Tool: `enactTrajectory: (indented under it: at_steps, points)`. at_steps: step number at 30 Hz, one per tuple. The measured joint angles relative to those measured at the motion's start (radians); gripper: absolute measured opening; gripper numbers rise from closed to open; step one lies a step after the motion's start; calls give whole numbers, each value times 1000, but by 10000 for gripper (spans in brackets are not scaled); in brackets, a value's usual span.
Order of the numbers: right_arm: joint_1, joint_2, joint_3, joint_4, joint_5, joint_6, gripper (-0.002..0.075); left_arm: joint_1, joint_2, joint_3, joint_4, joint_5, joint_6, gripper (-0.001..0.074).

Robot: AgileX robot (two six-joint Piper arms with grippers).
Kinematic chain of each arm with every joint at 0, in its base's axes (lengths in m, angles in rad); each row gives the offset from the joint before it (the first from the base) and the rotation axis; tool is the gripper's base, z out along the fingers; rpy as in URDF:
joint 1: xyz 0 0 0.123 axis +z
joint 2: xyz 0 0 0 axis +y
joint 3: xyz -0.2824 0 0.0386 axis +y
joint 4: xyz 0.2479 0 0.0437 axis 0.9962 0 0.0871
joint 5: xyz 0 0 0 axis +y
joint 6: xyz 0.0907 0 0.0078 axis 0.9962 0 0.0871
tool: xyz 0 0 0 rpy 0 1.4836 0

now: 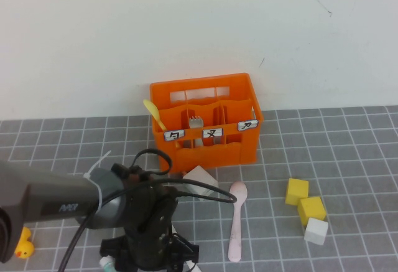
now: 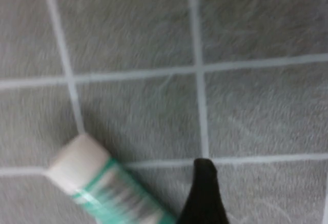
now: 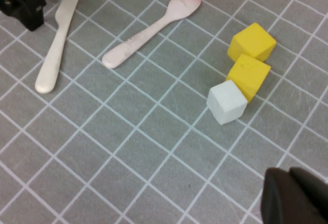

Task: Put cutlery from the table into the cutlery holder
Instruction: Pick up the knife

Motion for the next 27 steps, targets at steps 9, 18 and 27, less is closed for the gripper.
enactTrajectory:
  at_steps: [9, 18, 27]
  points:
    - [0, 0, 0, 2, 0, 0, -3, -57, 2, -44, -202, -24, 105, 463]
    - [0, 0, 0, 4, 0, 0, -3, -101, 68, -115, -205, -43, 72, 461]
    - [0, 0, 0, 4, 0, 0, -3, -112, 82, -128, -73, 6, 38, 435]
